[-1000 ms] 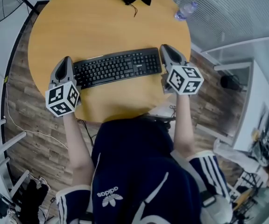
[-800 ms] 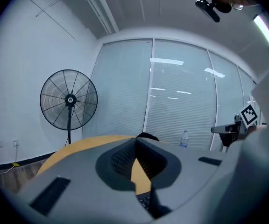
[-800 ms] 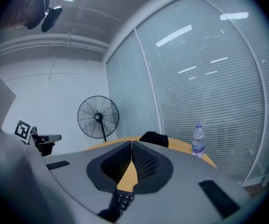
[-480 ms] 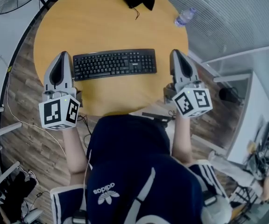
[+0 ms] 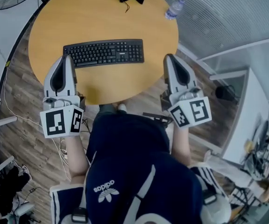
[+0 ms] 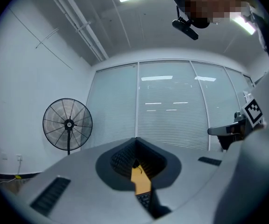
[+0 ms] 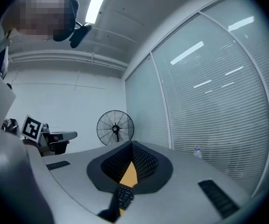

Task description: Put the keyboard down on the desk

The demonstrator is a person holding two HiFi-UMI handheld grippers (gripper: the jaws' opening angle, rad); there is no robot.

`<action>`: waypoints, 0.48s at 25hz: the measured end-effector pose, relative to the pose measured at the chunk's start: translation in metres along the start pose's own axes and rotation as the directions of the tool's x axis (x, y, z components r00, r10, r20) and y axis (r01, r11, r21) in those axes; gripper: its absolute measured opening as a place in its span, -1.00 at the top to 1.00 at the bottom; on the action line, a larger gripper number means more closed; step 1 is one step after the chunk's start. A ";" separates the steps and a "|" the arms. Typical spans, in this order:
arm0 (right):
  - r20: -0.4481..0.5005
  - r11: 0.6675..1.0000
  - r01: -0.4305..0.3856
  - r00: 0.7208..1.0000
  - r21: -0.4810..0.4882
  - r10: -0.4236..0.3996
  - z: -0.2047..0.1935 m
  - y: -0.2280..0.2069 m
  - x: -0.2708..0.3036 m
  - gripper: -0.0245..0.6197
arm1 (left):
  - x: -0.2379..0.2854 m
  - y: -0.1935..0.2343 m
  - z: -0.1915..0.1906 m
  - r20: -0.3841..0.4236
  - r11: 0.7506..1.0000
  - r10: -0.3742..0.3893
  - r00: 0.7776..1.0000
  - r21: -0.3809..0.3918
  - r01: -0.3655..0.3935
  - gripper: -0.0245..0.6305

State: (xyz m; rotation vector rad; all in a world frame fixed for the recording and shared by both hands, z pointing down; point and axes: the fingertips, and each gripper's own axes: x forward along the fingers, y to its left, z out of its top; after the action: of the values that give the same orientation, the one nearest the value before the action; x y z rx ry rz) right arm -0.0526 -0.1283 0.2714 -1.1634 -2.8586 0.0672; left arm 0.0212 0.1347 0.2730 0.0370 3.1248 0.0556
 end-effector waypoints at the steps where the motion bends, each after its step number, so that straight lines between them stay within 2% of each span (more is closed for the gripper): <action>1: 0.001 1.000 -0.013 1.000 -0.014 0.013 0.000 0.005 -0.006 0.91 | -0.004 -0.009 0.000 -0.001 1.000 -0.004 1.000 0.004 0.004 0.92; 7: -0.009 0.994 -0.094 0.996 -0.053 0.094 -0.005 0.031 -0.028 0.91 | -0.023 -0.053 -0.008 -0.026 0.999 -0.048 0.999 0.015 0.048 0.92; 12: -0.019 0.993 -0.114 0.993 -0.030 0.113 -0.007 0.037 -0.046 0.91 | -0.044 -0.065 -0.008 -0.007 1.000 -0.025 1.000 0.006 0.025 0.92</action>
State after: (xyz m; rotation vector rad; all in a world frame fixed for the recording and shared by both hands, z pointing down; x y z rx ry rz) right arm 0.0063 -0.1342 0.2746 -1.3248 -2.7860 0.0179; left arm 0.0633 0.0689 0.2790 -0.0022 3.1317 0.0462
